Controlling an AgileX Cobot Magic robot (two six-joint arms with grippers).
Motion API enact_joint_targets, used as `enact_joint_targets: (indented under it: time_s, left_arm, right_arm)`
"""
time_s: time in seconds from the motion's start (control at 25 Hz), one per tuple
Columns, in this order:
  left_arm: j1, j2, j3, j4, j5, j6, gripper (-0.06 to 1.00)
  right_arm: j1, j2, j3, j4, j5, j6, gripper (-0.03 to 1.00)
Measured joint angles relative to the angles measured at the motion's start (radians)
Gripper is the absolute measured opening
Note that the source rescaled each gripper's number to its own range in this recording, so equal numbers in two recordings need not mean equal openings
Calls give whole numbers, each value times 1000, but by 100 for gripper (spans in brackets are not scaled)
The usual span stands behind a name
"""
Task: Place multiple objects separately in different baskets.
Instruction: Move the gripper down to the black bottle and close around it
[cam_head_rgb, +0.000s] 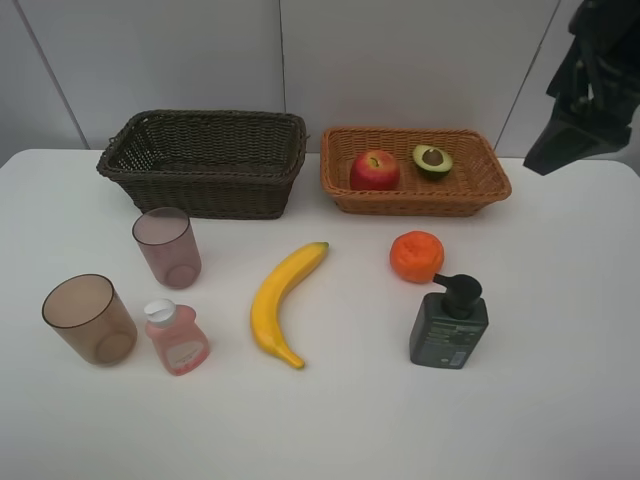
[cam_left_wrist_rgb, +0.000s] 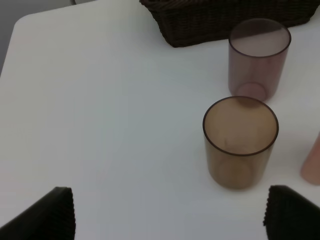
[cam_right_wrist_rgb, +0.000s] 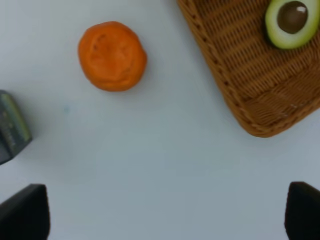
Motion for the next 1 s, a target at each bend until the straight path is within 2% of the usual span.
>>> enact_joint_targets:
  time_s: [0.28,0.44,0.84,1.0]
  left_arm:
    - [0,0,0,0,0,0,100]
    - [0,0,0,0,0,0,100]
    - [0,0,0,0,0,0,100]
    - [0,0,0,0,0,0,100]
  right_arm:
    - [163,1,0,6,5,0,99]
    - [224,5,31,15,5,9,99]
    - [234,12,178,34,9,12,99]
    - [234,15,235,49,-42,12,99]
